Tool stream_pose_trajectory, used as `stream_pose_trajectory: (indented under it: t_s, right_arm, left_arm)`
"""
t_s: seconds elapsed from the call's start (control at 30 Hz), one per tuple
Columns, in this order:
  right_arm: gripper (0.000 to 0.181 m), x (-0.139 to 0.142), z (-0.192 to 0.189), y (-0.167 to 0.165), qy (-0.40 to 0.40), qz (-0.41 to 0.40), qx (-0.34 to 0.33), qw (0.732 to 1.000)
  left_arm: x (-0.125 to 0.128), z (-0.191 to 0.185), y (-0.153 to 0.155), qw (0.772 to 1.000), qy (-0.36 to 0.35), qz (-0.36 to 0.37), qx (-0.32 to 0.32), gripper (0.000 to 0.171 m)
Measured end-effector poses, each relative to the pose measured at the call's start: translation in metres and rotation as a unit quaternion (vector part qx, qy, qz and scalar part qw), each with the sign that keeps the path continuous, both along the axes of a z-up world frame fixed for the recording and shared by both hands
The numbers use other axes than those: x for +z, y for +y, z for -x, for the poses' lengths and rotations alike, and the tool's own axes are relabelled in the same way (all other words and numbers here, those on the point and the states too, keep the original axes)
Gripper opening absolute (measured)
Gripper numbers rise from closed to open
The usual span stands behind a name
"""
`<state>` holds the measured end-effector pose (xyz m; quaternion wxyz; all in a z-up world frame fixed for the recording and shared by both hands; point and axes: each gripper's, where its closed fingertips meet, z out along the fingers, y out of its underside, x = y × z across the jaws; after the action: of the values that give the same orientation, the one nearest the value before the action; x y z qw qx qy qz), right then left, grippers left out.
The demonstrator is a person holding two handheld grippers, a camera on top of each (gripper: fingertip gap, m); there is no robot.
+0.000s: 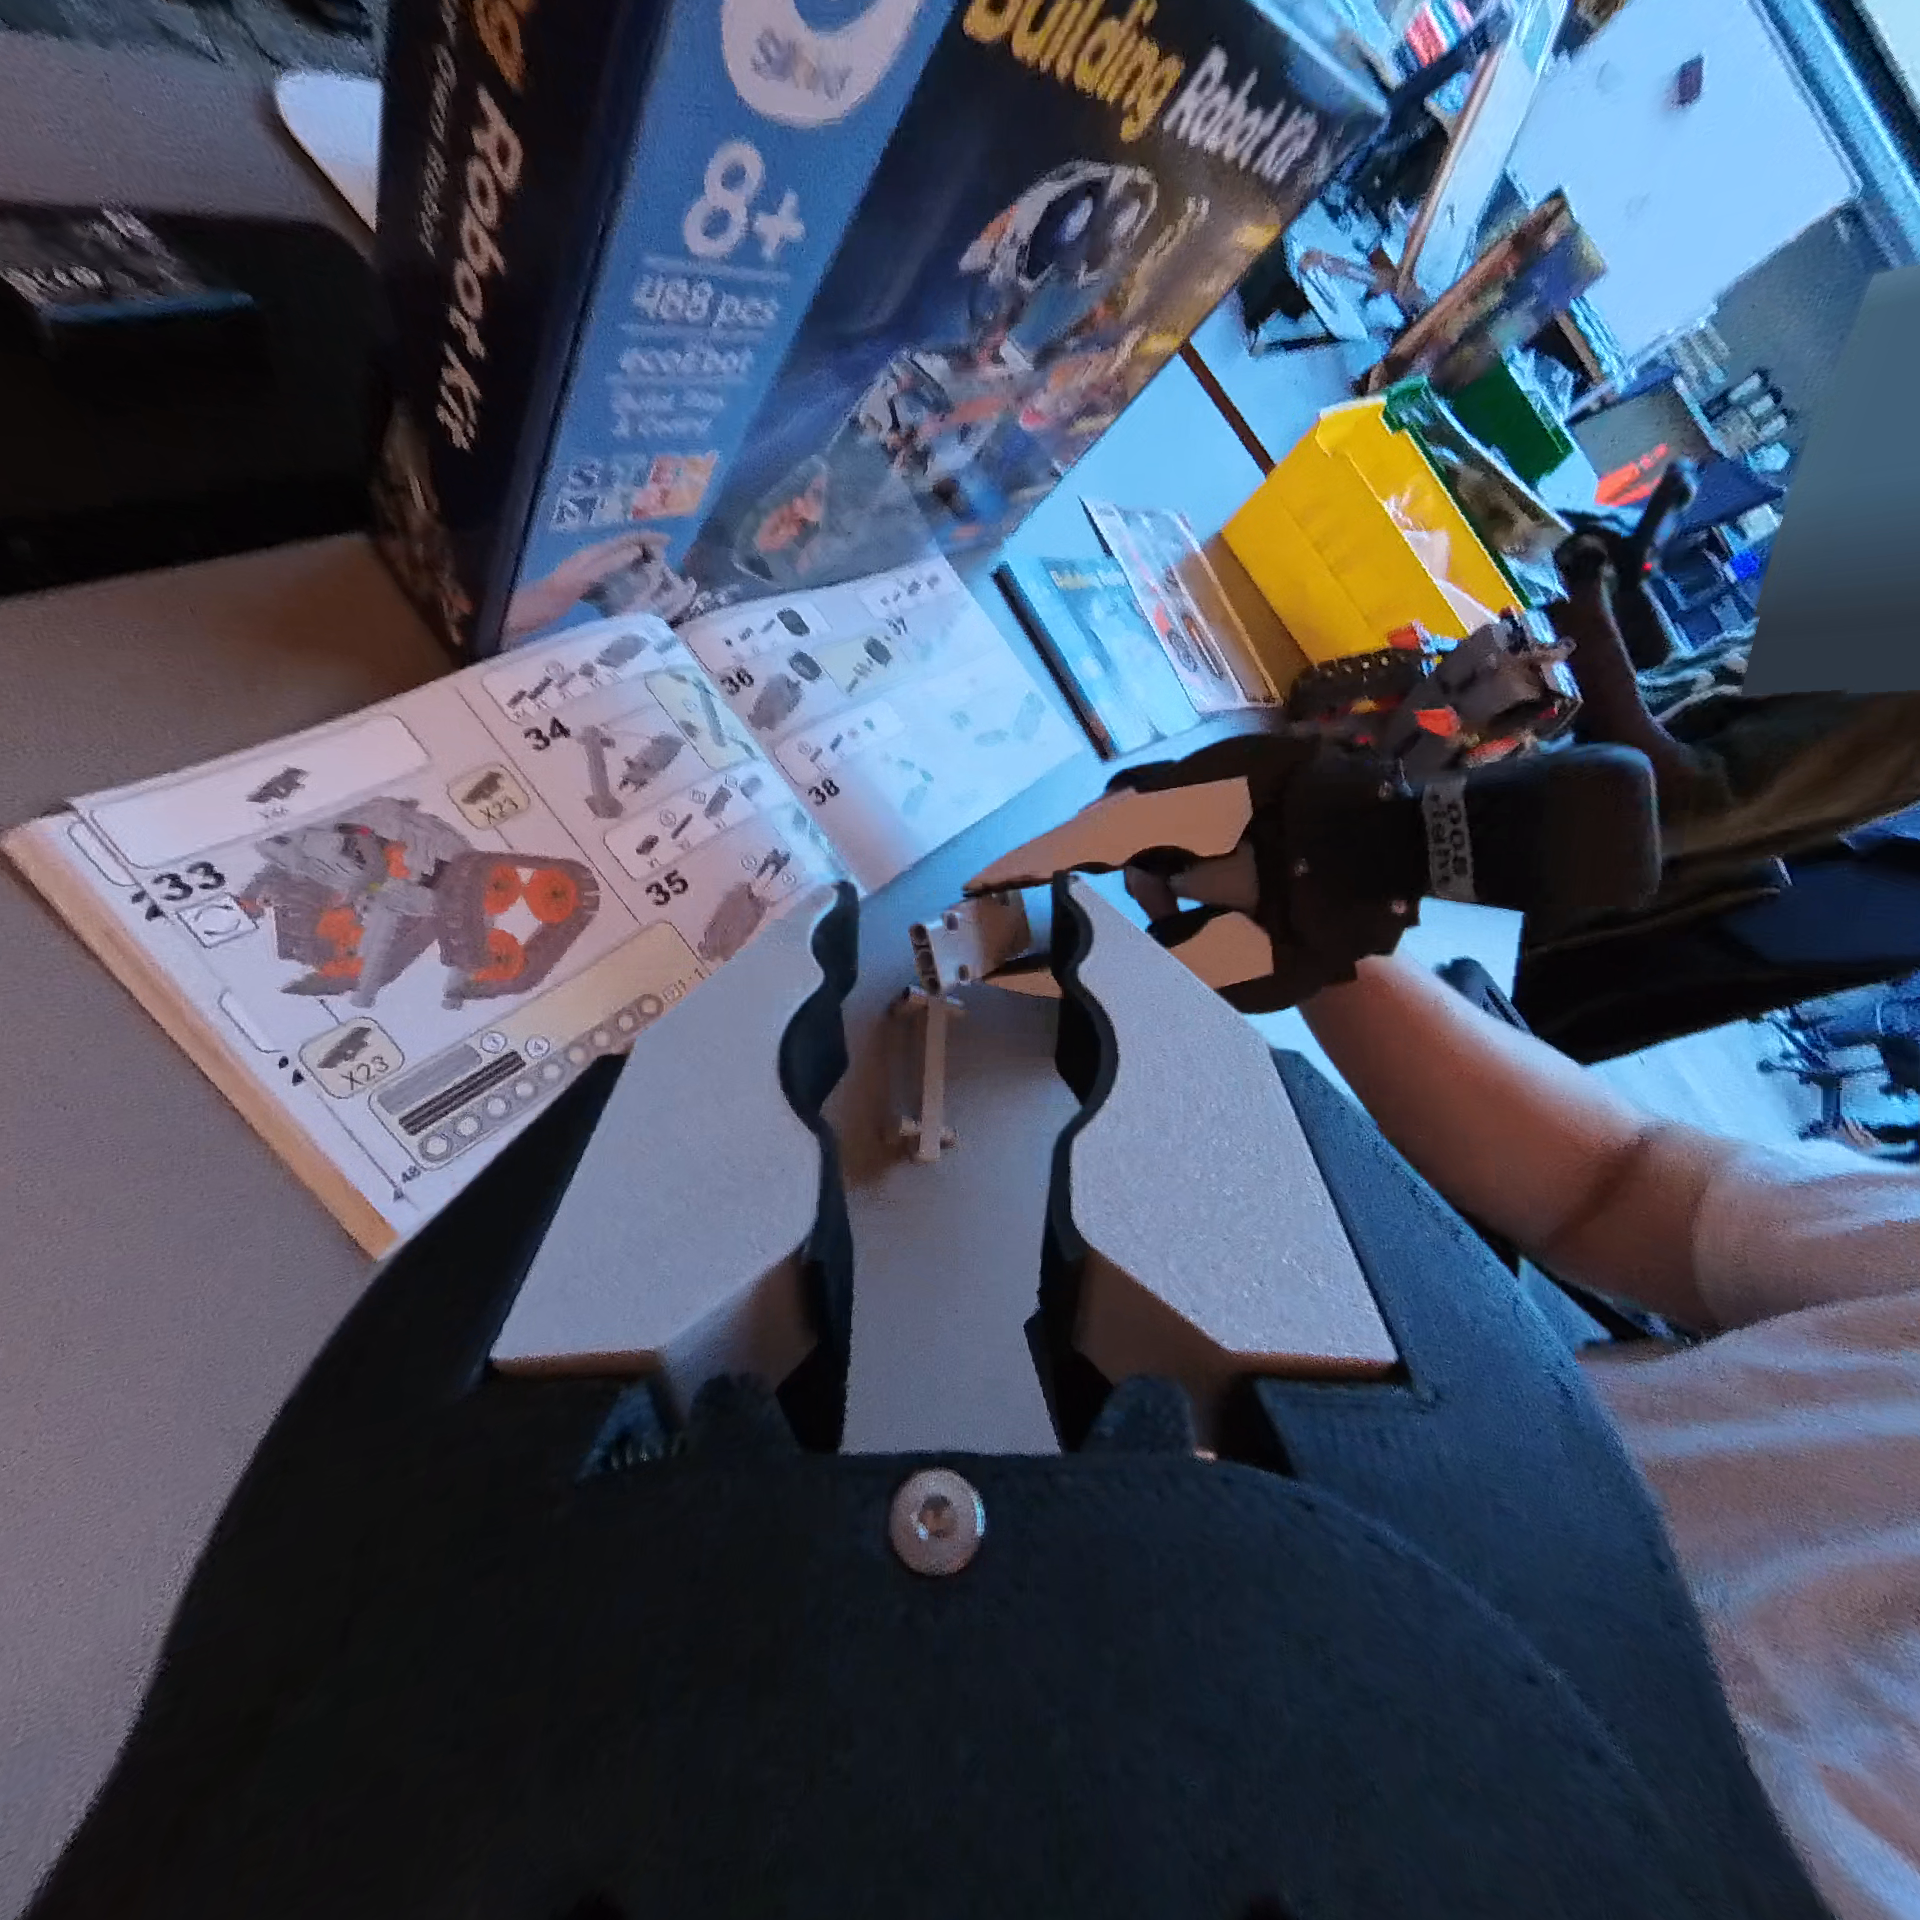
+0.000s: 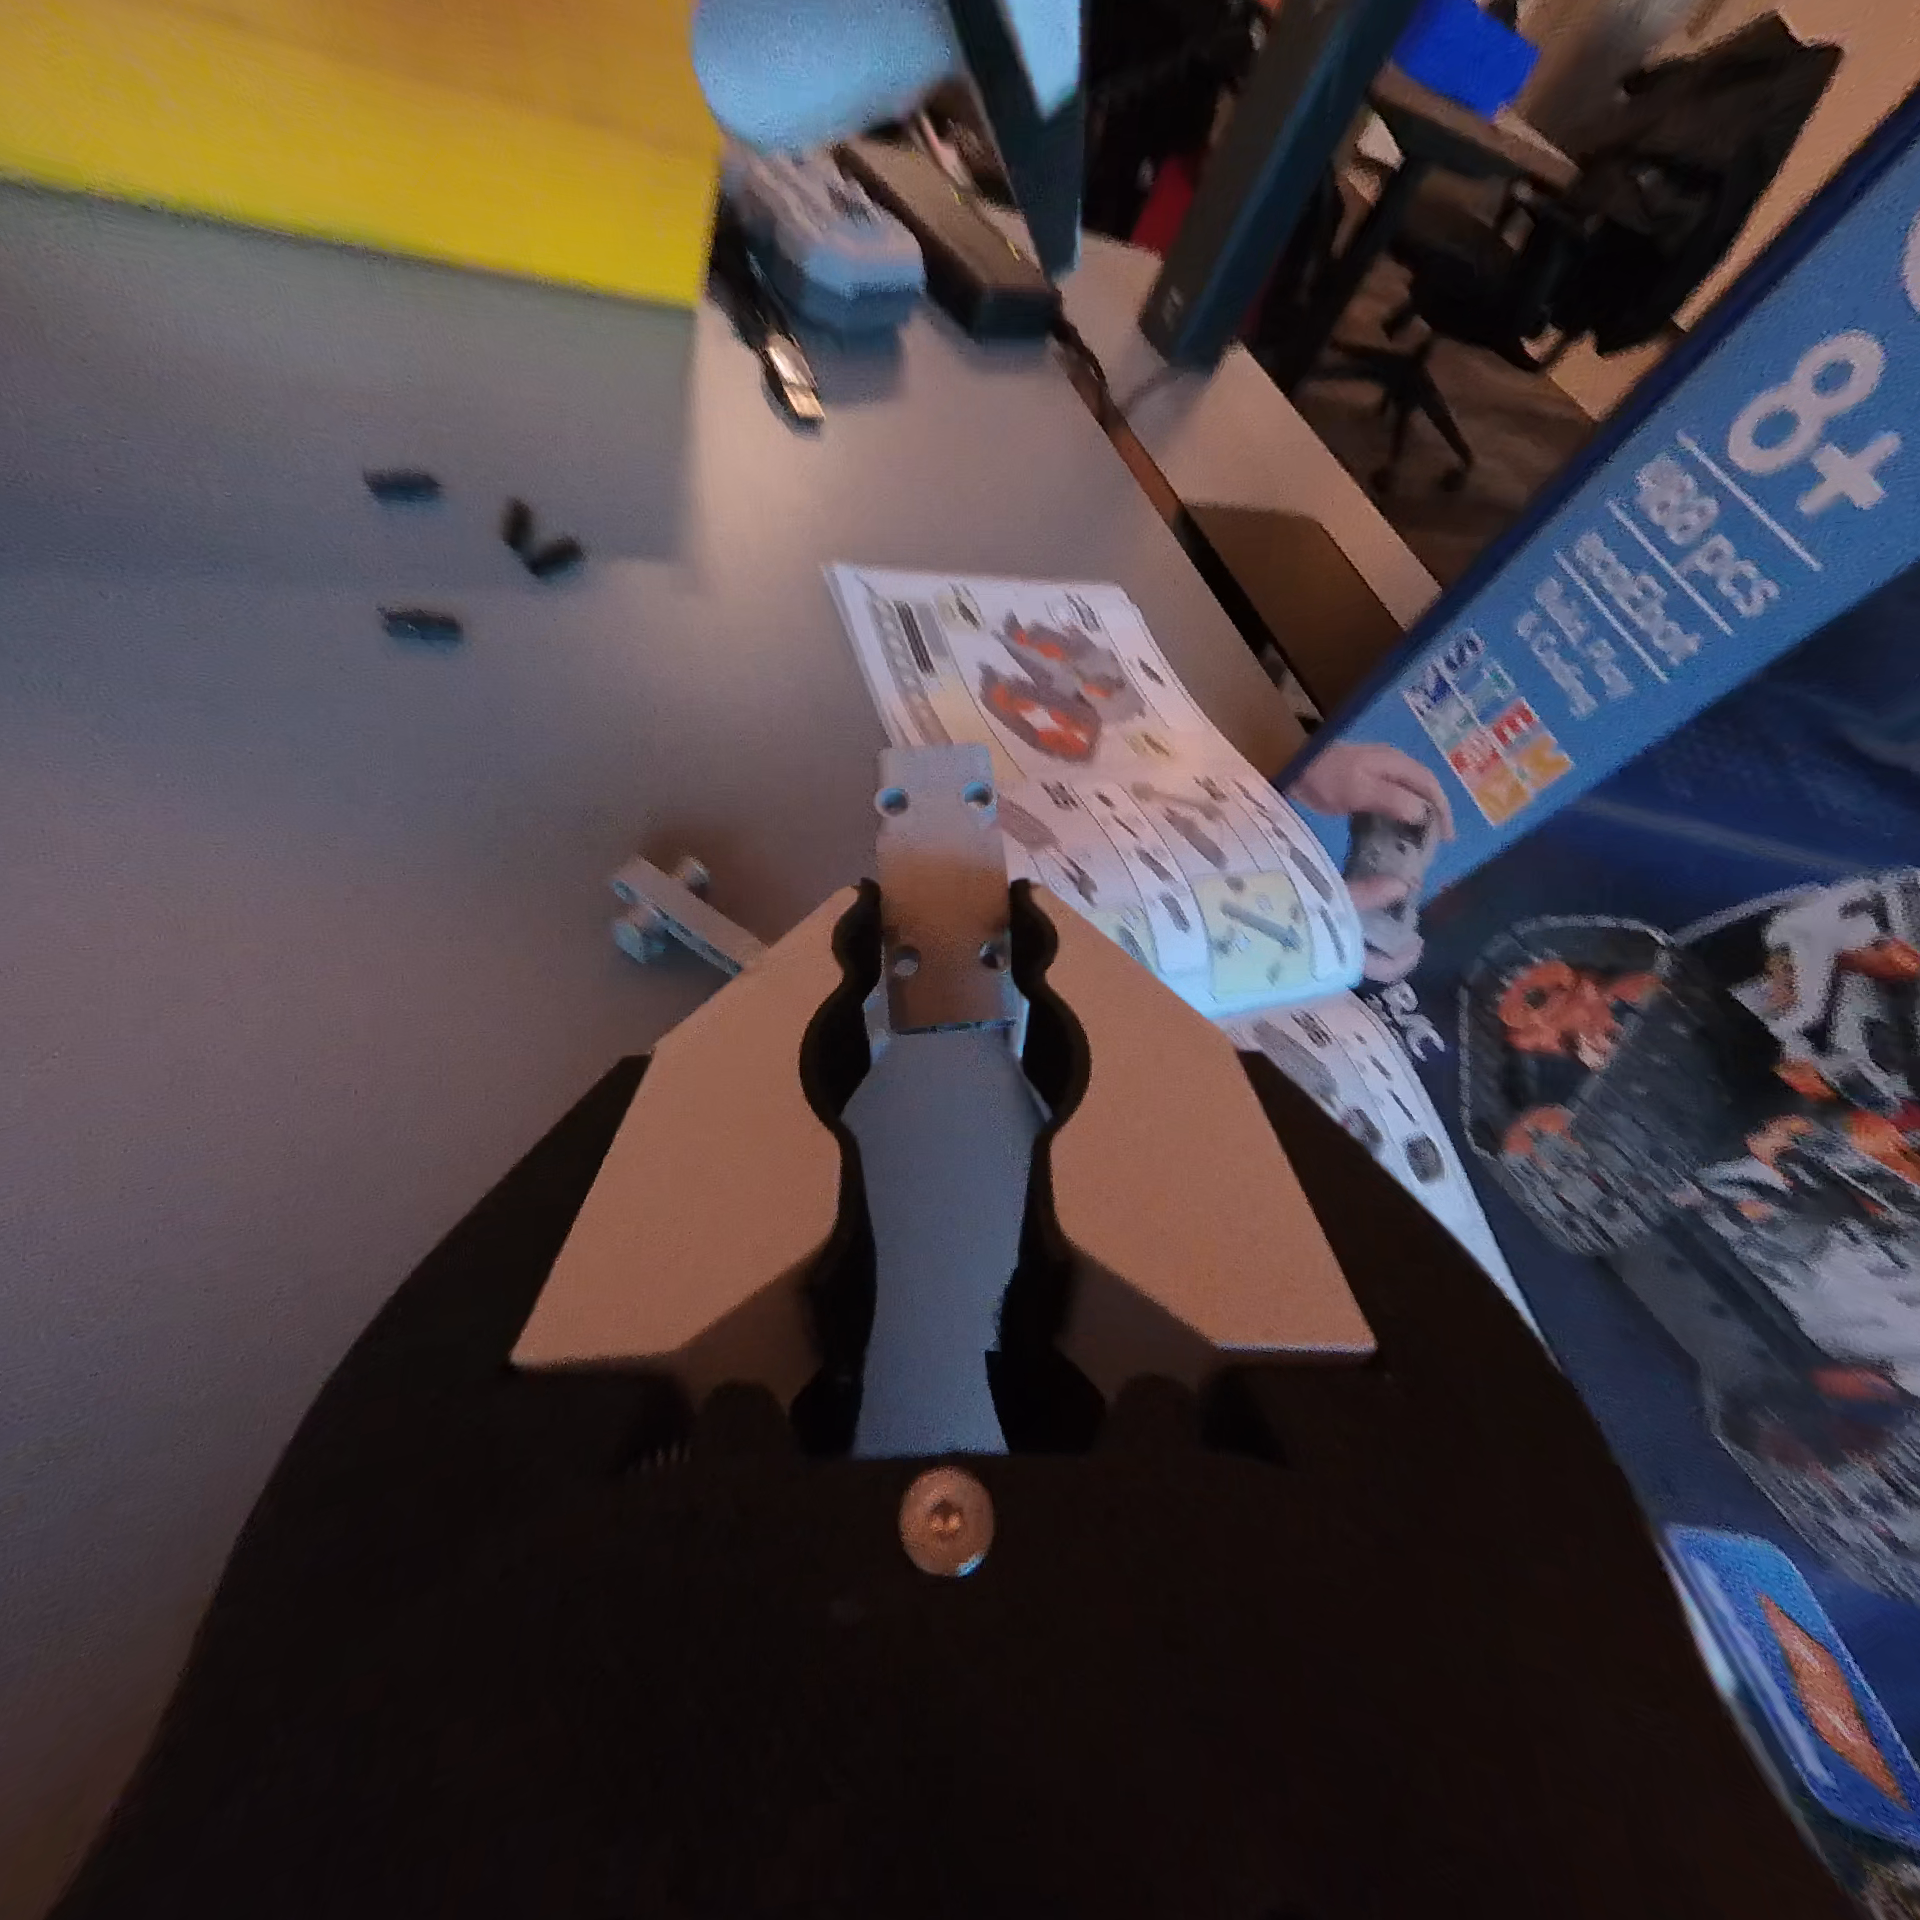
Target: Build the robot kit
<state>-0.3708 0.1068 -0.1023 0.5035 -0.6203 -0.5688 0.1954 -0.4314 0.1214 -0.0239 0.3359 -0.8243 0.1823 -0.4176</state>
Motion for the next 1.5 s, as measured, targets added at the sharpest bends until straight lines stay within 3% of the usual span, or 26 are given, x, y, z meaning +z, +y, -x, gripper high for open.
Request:
stream_pose_trajectory:
  t_s: [0.1,0.2,0.33,0.57,0.7,0.87,1.1,1.33,1.5]
  right_arm:
    - [0.024,0.001,0.006,-0.010,0.012,0.017,0.034,0.999]
    - [0.024,0.007,0.005,-0.020,0.067,0.091,0.070,0.991]
    - [0.024,0.006,-0.008,-0.022,0.103,0.184,0.083,0.974]
    - [0.024,-0.001,-0.028,-0.019,0.059,0.166,0.069,0.982]
    - [0.024,-0.006,-0.027,-0.025,0.038,0.165,0.079,0.982]
    - [0.024,-0.004,-0.021,-0.038,0.060,0.232,0.107,0.965]
    - [0.024,-0.011,-0.022,-0.036,0.053,0.234,0.104,0.965]
    - [0.024,-0.009,-0.022,-0.038,0.054,0.232,0.107,0.965]
    - [0.025,-0.004,-0.024,-0.044,0.035,0.222,0.131,0.966]
  left_arm:
    - [-0.003,0.006,0.002,1.000,0.017,-0.007,0.003,0.034]
    - [-0.024,0.016,0.006,0.998,0.066,0.000,0.025,0.034]
    - [-0.025,0.006,0.001,0.999,0.022,0.034,0.004,0.032]
    - [-0.044,0.002,-0.012,0.992,0.109,0.050,-0.024,0.032]
    - [-0.045,-0.002,-0.016,0.992,0.112,0.054,-0.036,0.032]
    - [-0.036,0.002,-0.013,0.994,0.095,0.045,-0.025,0.031]
    - [-0.034,0.000,-0.014,0.996,0.073,0.052,-0.028,0.031]
    - [-0.034,-0.032,-0.017,0.987,-0.079,0.125,-0.060,0.041]
    - [-0.058,-0.047,-0.037,0.979,-0.022,0.169,-0.113,0.040]
